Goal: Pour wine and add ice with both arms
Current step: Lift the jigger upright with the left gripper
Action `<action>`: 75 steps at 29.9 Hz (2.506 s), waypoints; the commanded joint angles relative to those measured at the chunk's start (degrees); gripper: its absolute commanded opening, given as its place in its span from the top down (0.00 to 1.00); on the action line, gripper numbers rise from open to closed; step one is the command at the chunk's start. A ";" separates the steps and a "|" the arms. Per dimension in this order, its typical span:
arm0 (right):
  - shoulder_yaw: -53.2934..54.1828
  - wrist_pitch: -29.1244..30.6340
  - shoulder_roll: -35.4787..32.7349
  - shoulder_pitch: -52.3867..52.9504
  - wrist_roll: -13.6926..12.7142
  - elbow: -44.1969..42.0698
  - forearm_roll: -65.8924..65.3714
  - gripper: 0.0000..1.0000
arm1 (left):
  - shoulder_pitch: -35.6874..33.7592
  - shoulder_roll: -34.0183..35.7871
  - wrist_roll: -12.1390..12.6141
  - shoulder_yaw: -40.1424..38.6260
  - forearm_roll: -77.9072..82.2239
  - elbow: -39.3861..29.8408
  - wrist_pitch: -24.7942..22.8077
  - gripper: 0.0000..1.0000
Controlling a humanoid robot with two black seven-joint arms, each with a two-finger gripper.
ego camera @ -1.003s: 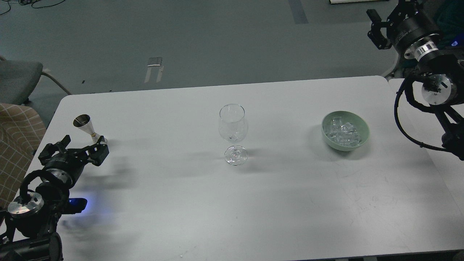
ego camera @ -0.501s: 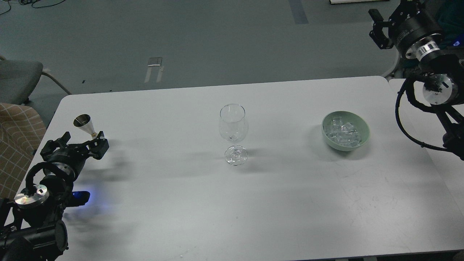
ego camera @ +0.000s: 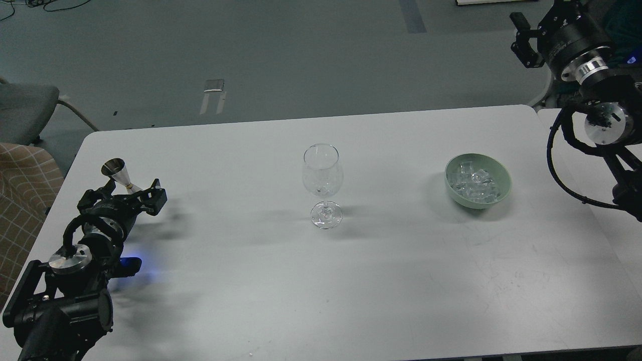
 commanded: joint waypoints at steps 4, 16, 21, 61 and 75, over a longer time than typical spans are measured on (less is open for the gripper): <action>0.00 -0.36 -0.18 0.00 0.01 0.00 0.00 0.00 | -1.29 0.48 -0.52 0.04 -0.08 3.73 -2.34 0.01; 0.00 -0.45 -0.18 0.00 -0.07 0.09 0.00 0.00 | -5.42 1.89 -1.31 0.13 -0.08 11.20 -4.01 0.01; 0.00 -0.45 -0.09 0.00 -0.07 0.09 0.00 0.00 | -6.47 1.89 -1.66 0.13 -0.08 11.99 -4.01 0.01; 0.00 -0.45 -0.27 0.00 0.02 0.27 0.00 0.00 | -9.20 1.36 -6.06 3.11 0.00 15.77 -4.10 0.55; 0.00 -0.45 -0.18 0.00 0.02 0.18 0.00 0.00 | -9.37 1.28 -6.41 3.03 -0.08 15.86 -5.77 0.65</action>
